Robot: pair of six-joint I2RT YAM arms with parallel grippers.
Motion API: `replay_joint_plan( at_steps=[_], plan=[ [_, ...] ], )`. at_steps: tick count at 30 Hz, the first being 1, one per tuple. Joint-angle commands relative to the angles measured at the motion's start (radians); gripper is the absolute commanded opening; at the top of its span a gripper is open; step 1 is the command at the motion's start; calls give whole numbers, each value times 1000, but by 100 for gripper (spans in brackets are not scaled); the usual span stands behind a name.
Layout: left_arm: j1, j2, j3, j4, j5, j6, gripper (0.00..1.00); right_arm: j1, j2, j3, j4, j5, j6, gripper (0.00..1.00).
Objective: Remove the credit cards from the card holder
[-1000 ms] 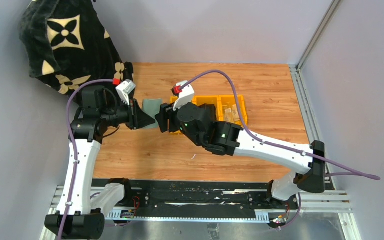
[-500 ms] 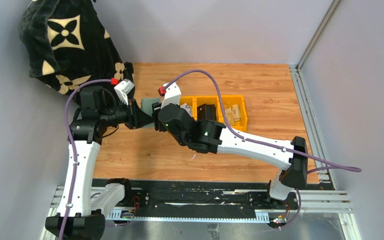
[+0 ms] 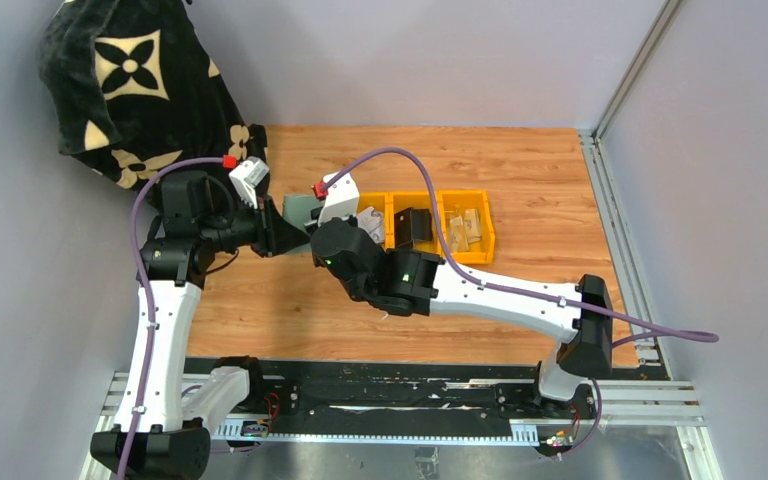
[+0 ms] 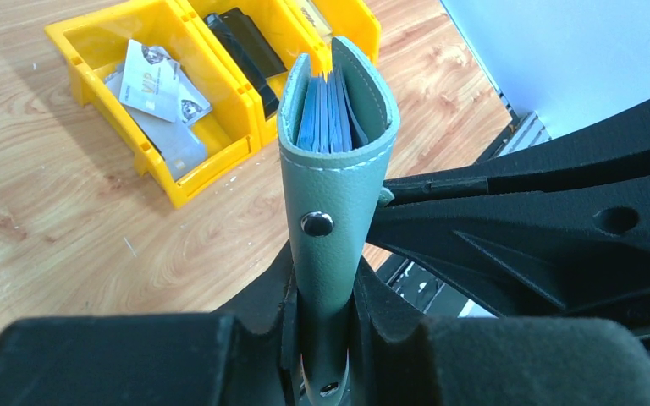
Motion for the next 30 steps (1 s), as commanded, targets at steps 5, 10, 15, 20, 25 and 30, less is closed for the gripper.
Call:
replay_joint_plan(
  at_steps=[5,10,15,20,25,30],
  plan=[
    [-5,-21,39,-4,72,-21,0,-32,-106,-152,45,234,-49,0],
    [-5,-16,46,0,72,-25,0,-47,-169,-219,85,250,-58,0],
    [-5,-14,53,0,78,-29,0,-51,-205,-265,97,249,-80,0],
    [-5,-14,62,3,83,-30,0,-55,-272,-318,122,125,-104,22],
    [-5,-10,72,4,100,-26,0,-98,-380,-357,125,-169,-96,72],
    [-5,-5,78,5,120,-31,0,-196,-420,-336,35,-428,-13,82]
  ],
)
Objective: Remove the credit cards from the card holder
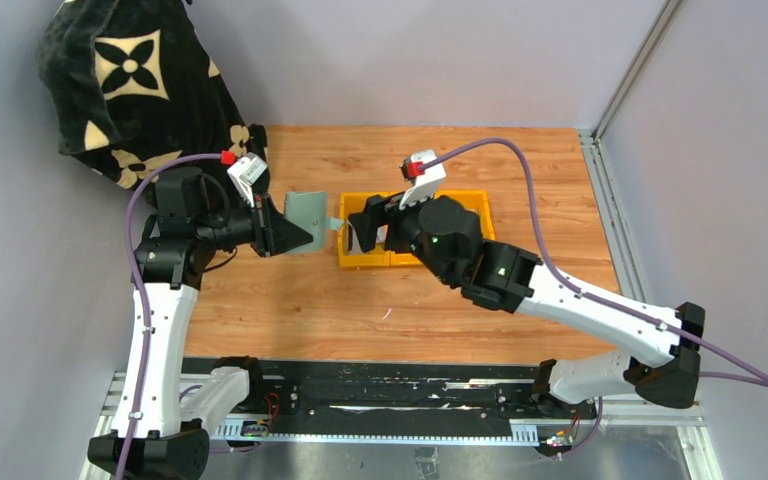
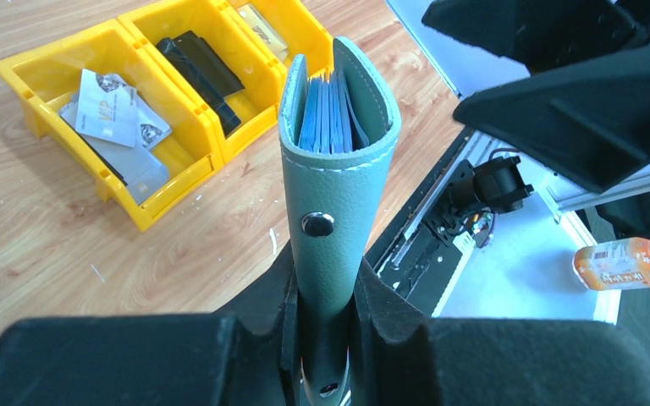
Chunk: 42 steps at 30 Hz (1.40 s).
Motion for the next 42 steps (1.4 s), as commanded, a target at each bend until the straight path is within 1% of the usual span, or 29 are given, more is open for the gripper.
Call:
replay_joint_plan(
  at_steps=[1,7,11,16,17,27,32,42],
  plan=[
    [5,-4,36,3,38,-8,0,-82,-30,7,-84,-286,65,83],
    [5,-9,32,4,48,-11,0,-109,13,40,-95,-455,98,85],
    [5,-18,35,4,53,-14,0,-121,67,101,-131,-512,129,85],
    [5,-28,37,5,72,-14,0,-150,81,97,-120,-584,171,75],
    [5,-28,37,4,76,-14,0,-159,81,94,-117,-591,183,71],
    [5,-28,47,5,90,-24,0,-186,86,85,-84,-622,224,45],
    [5,-29,51,9,90,-30,0,-186,94,79,-90,-634,225,42],
    [5,-33,57,18,107,-46,0,-193,102,93,-86,-607,231,37]
  ],
)
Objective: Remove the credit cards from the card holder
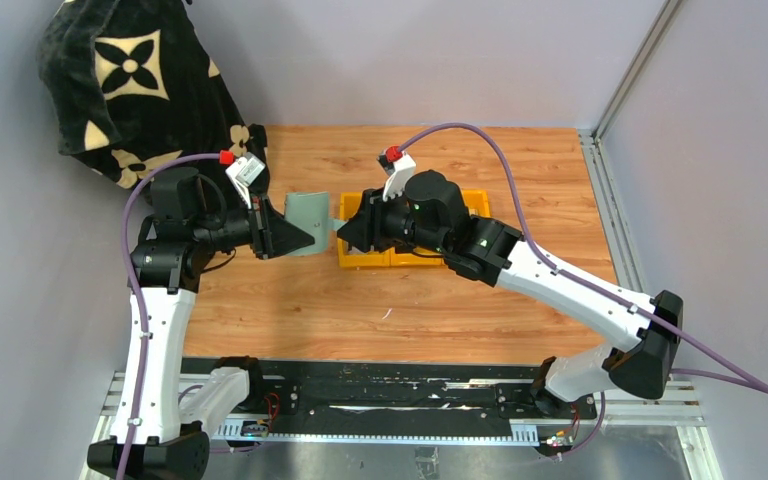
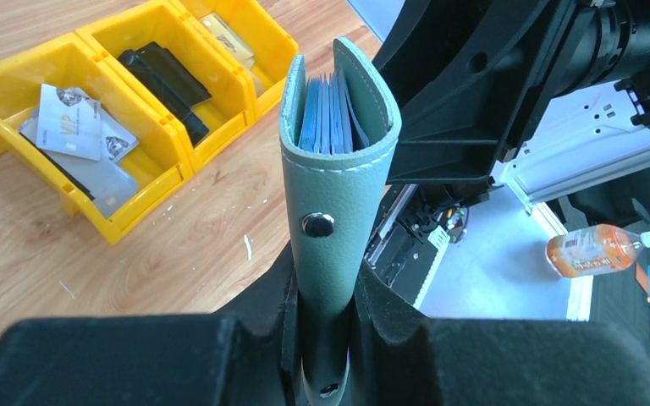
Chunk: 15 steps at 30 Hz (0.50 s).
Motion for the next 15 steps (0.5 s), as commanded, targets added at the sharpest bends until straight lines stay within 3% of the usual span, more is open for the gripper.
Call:
replay_joint_plan(
  at_steps=[1,9,15],
  plan=[
    [5,-22,38,20,38,-21,0,-15,12,28,17,14,13,36],
    [6,-31,36,28,43,-29,0,-17,26,28,46,18,34,33],
    [6,-32,37,28,49,-31,0,-21,8,20,89,-9,48,43]
  ],
)
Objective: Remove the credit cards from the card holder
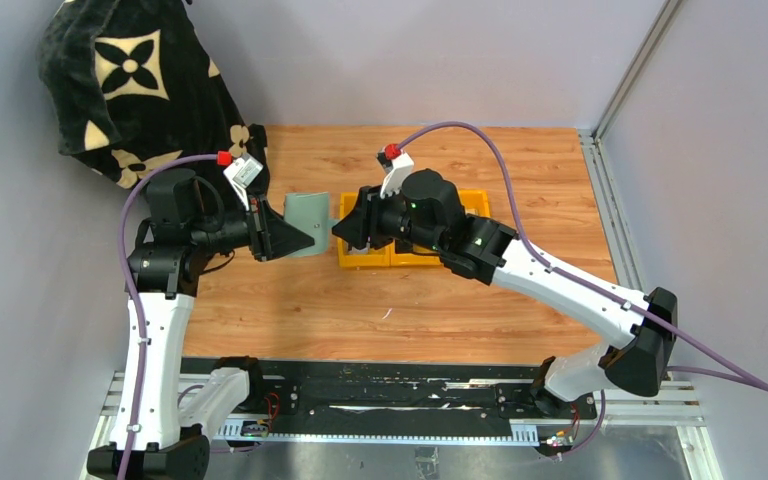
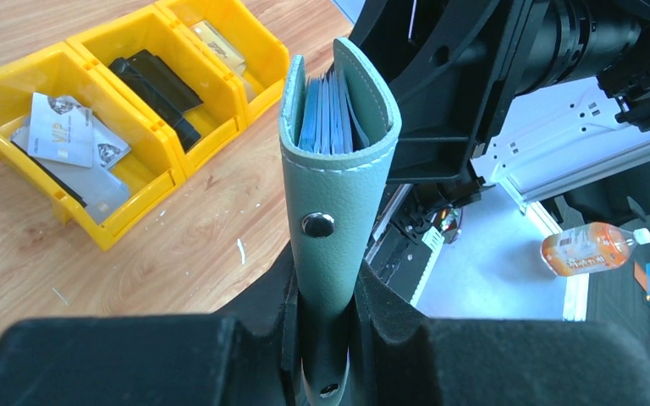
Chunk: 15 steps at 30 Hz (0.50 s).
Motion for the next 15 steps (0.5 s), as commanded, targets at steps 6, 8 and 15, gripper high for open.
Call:
replay_joint_plan(
  at_steps=[6,8,15],
  plan=[
    [5,-19,31,26,36,-19,0,-25,-51,-29,121,-58,39,32],
    [5,-20,31,27,38,-20,0,-27,-57,-37,121,-54,41,24],
    [5,-27,27,35,36,-28,4,-32,-67,-18,59,-49,0,0]
  ],
)
